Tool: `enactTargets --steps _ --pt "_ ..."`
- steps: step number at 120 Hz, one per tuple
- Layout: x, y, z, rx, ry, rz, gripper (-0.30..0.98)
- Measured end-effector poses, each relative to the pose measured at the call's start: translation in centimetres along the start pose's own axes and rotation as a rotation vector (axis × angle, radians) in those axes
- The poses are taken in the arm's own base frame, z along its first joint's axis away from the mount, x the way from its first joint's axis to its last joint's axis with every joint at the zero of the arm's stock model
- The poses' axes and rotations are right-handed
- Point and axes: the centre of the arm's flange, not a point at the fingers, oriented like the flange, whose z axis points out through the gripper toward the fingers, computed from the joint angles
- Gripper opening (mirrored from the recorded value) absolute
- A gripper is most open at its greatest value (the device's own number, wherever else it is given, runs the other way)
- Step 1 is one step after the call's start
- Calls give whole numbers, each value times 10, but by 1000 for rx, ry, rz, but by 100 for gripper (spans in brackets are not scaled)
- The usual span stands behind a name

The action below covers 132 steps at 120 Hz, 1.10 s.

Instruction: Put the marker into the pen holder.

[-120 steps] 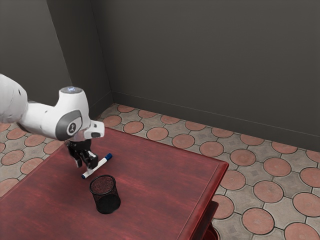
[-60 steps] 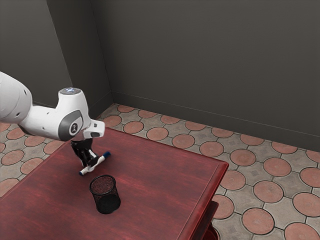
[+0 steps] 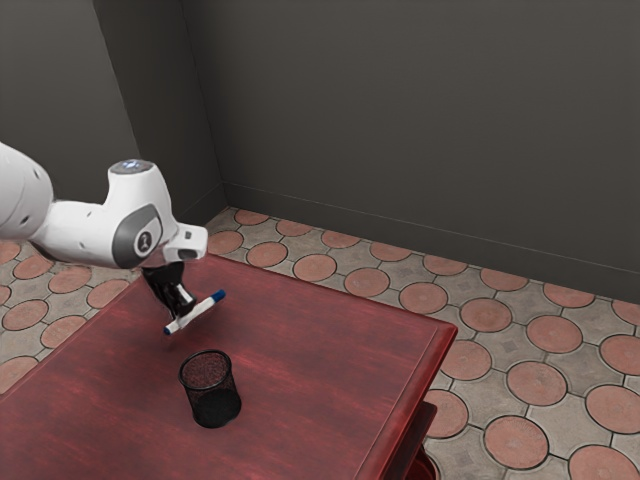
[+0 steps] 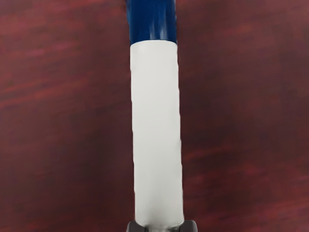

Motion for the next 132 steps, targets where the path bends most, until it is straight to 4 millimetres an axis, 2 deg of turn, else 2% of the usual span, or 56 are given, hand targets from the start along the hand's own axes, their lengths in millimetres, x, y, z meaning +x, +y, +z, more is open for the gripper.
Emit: enactTargets --steps 5,9,18,27,32,38,49,57,61,73,89,109,117,132 --pt "0 9 -28 2 30 15 -9" --pt "-10 21 -48 -5 45 27 -9" --pt "-48 59 -92 -35 81 69 -10" --pt "-83 99 -124 -55 105 125 -10" --pt "-101 115 -130 -67 94 140 -10" --pt "-113 131 -131 -77 58 155 -10" --pt "-127 152 -132 -92 -28 154 -10" --pt "-129 164 -131 -102 -94 141 -9" --pt "-125 165 -127 -108 -135 122 -9" --pt "-95 159 -116 -116 -245 57 -9" --pt "-81 148 -100 -123 -342 -27 -8" --pt "-36 142 -91 -107 -404 -83 -4" --pt "-24 144 -87 -106 -419 -94 7" --pt "-12 150 -96 -104 -426 -105 33"
